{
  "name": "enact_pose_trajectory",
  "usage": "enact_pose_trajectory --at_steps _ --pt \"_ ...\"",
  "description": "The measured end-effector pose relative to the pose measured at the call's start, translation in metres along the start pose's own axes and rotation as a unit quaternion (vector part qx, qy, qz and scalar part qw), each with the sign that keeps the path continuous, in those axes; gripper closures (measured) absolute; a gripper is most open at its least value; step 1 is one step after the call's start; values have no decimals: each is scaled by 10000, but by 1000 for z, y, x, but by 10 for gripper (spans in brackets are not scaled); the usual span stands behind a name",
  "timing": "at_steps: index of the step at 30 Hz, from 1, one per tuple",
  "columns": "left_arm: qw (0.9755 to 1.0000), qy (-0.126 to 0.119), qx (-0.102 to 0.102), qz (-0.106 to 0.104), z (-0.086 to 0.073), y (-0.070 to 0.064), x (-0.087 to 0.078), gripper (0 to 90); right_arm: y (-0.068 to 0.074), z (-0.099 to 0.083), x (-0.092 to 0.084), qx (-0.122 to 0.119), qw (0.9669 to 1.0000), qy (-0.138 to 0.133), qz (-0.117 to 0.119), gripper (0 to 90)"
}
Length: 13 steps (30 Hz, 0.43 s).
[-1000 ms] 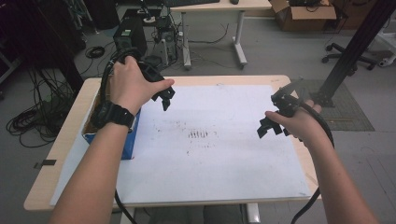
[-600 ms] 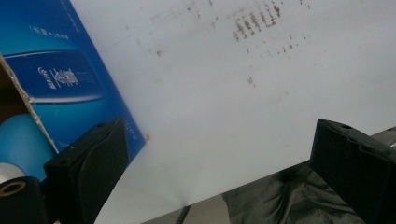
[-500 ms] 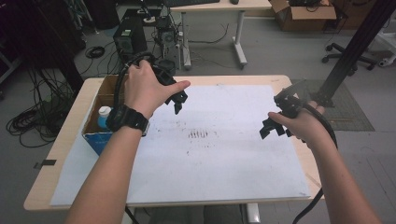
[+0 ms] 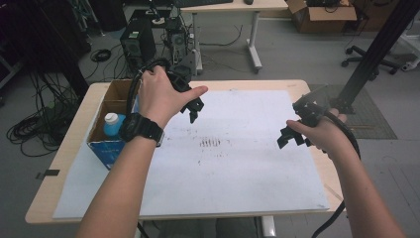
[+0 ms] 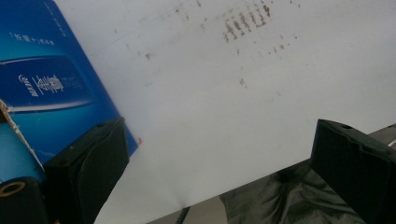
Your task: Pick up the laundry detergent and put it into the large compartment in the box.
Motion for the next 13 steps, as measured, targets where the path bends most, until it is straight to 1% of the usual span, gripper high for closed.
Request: enact_pose_trajectory --at_steps 3,6,8,13 --pt "10000 6 9 -3 -1 0 1 51 0 -1 0 -1 10000 0 0 42" --pt "10000 12 -10 38 -1 1 1 49 1 -1 0 9 10000 2 -7 42" --pt "10000 -6 11 -1 -1 1 1 51 1 -1 0 7 10000 3 -10 42" --pt "10000 -12 9 -11 -2 2 1 50 2 -1 -1 6 10000 -2 -25 42"
Point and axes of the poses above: each handheld gripper's, and its own axes: x roughly forward along the jaws, z roughly out of its top, y roughly to its left, the point moved 2 cm from there along x, roughly forward along the jaws, and after that the axes turned 1 degree about y, right-handed, at the moved point
